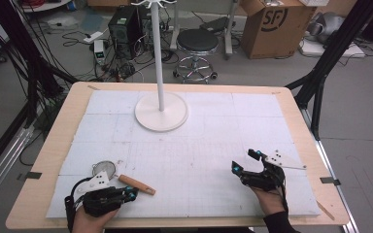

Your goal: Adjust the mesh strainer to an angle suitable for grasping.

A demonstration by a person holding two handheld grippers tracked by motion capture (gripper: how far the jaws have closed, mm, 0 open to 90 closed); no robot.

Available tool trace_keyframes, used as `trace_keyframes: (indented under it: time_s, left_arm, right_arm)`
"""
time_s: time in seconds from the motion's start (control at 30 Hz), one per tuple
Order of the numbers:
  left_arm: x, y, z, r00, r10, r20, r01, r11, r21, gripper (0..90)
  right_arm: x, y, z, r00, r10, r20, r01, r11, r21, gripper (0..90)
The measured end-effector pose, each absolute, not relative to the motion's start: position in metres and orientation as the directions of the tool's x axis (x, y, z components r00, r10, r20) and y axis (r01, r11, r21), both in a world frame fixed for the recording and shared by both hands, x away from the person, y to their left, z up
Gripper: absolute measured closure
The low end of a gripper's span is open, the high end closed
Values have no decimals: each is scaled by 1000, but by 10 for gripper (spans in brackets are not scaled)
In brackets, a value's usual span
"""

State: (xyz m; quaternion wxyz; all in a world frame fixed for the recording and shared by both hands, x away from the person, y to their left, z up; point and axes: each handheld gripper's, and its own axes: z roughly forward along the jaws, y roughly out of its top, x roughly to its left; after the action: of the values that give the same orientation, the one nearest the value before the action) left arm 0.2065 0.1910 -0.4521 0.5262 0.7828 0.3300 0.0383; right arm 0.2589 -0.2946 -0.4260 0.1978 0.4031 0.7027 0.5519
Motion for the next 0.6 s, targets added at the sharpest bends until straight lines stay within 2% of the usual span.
trace_keyframes:
  time_s: [0.1, 0.23, 0.6]
  left_arm:
    - [210, 189, -452, 754, 588, -294, 508, -238, 828, 900]
    - [210, 187, -453, 754, 582, -305, 525, -255, 812, 900]
    - [216, 172, -455, 758, 604, -246, 522, -336, 784, 900]
  right_arm:
    - [259, -295, -426, -593, 786, 174, 354, 61, 933, 152]
    - [258, -294, -426, -600, 782, 168, 347, 65, 936, 151]
    - [258, -295, -423, -597, 785, 164, 332, 56, 942, 151]
